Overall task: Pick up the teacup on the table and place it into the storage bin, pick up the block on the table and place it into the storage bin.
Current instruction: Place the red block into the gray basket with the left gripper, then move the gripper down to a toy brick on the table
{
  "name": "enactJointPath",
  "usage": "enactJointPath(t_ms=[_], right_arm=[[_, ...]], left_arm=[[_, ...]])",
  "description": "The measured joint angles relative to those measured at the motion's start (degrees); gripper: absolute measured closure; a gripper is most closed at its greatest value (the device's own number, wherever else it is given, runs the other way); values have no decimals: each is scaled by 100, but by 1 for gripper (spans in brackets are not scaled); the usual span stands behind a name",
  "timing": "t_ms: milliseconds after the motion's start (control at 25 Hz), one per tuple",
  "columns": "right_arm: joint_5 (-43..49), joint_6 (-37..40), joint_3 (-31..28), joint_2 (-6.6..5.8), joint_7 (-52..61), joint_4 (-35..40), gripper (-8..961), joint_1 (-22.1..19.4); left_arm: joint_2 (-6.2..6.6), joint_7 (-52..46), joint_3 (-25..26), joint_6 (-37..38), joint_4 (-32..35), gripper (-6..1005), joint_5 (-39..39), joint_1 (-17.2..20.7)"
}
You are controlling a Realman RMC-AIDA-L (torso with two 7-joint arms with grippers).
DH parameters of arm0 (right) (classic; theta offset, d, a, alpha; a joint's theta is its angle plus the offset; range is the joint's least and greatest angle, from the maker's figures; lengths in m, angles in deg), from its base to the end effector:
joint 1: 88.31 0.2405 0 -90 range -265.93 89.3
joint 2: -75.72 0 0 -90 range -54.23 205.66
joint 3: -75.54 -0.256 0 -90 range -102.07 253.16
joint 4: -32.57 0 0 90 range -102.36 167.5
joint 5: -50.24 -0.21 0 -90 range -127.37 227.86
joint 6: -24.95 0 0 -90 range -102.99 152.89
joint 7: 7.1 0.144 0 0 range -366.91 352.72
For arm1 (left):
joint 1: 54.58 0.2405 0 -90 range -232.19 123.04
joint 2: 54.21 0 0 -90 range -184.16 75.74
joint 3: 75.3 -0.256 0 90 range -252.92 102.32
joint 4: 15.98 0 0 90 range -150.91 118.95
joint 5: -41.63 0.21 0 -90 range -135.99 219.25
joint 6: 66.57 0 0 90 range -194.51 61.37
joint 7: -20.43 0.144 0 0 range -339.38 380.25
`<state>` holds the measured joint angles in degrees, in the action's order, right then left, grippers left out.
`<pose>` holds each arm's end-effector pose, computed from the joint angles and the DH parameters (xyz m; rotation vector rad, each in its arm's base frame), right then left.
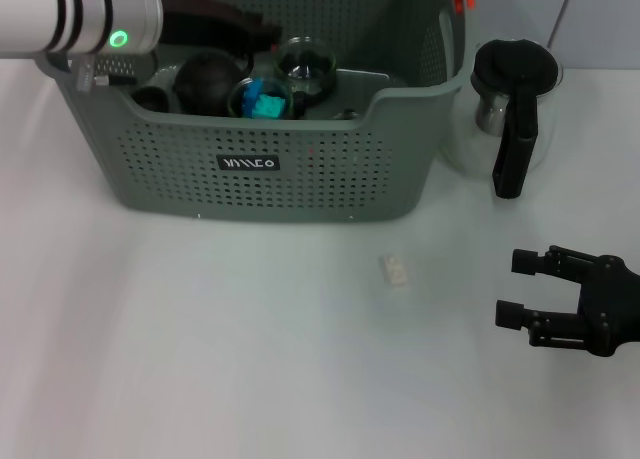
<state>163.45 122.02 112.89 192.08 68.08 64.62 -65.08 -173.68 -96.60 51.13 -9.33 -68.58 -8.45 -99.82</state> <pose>0.3005 0.2784 0.0085 -2.7178 0.7534 0.8221 -0.1706 0.4578 0.0269 -2.3716 -0.7032 -0.2854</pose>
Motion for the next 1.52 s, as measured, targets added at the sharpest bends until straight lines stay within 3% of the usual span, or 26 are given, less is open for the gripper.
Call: enactJointPath(t_ms=[80, 200, 320, 440, 520, 600, 680, 800, 920, 1080, 1240, 1280, 1520], right_arm=[[1, -3, -1, 0, -6, -3, 42, 2], [0, 0, -11, 1, -7, 8, 42, 1], [-3, 2, -18, 4, -4, 23, 42, -2], [-37, 0, -43, 6, -5, 25, 42, -3], [-46, -15, -85, 8, -3, 33, 42, -2], [-49, -17, -111, 8, 2, 39, 42, 3], [-51, -14, -122, 9, 2, 44, 42, 11], [-42, -9, -160, 7, 9, 46, 42, 6], [-37, 3, -172, -6, 32, 48, 42, -7], [-31, 12, -171, -7, 33, 48, 41, -11], [-23, 15, -170, -3, 33, 48, 41, 0], [-23, 14, -169, -2, 33, 48, 41, 0], [-30, 15, -166, 8, 32, 47, 41, -24]], left_arm=[[-36, -5, 0, 17, -83, 681, 20, 35], [-236, 14, 44, 181, -796, 673, -86, 349], [-474, 351, 68, 598, -1979, 665, -948, 1175], [-483, 1214, 19, 1240, -2333, 513, -2307, 1989], [-438, 2005, 162, 1755, -1970, 411, -3106, 2524], [-410, 2244, 201, 1884, -1775, 334, -3166, 2615], [-327, 2904, 211, 2279, -1156, 258, -3062, 2740], [-269, 3887, 156, 2815, -335, 163, -2846, 2759], [-301, 4391, 34, 2908, 207, 108, -2513, 2624], [-461, 4531, -242, 2422, 831, 92, -1947, 2136], [-483, 4628, -579, 1912, 1391, 94, -1841, 1694], [-493, 4707, -813, 1520, 1770, 95, -1847, 1370], [-529, 4931, -1015, 792, 2303, 117, -2128, 947]])
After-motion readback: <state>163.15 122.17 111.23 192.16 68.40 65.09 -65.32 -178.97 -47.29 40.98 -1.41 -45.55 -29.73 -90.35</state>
